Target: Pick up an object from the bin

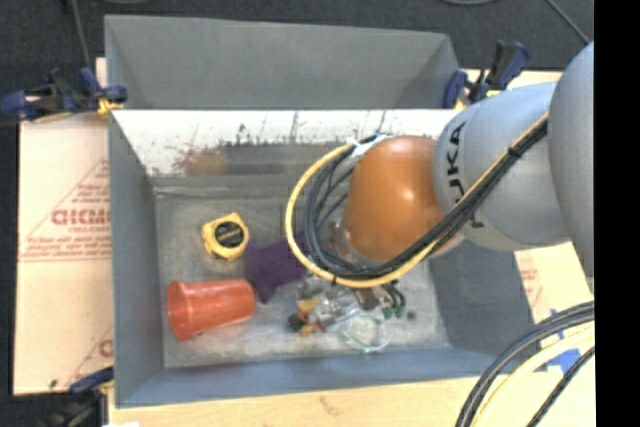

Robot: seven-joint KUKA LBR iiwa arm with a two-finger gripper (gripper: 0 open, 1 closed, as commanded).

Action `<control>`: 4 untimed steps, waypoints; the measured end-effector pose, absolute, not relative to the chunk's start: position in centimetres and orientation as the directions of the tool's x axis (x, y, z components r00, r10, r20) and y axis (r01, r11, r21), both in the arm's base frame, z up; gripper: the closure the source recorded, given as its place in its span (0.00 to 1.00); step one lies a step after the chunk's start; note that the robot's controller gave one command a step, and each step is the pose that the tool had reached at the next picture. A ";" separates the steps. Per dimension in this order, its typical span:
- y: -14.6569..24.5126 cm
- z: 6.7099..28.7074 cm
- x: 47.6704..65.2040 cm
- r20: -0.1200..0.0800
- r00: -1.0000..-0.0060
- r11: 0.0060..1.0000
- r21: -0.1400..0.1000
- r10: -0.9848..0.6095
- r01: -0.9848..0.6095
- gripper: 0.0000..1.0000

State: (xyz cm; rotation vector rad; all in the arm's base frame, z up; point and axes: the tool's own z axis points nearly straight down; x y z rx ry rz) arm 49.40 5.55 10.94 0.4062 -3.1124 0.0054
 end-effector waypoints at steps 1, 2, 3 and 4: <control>6.1 18.4 54.3 -0.001 -0.943 0.943 0.000 -0.332 -0.332 1.00; 2.3 15.6 52.8 -0.013 -0.933 0.933 -0.004 -0.360 -0.360 1.00; 4.2 17.5 55.3 0.007 -0.852 0.852 0.002 -0.523 -0.523 1.00; 5.4 29.8 54.0 -0.006 -0.962 0.962 -0.001 -0.275 -0.275 1.00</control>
Offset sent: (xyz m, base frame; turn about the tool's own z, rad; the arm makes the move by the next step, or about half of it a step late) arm -0.0095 -0.0874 -0.0394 -0.1403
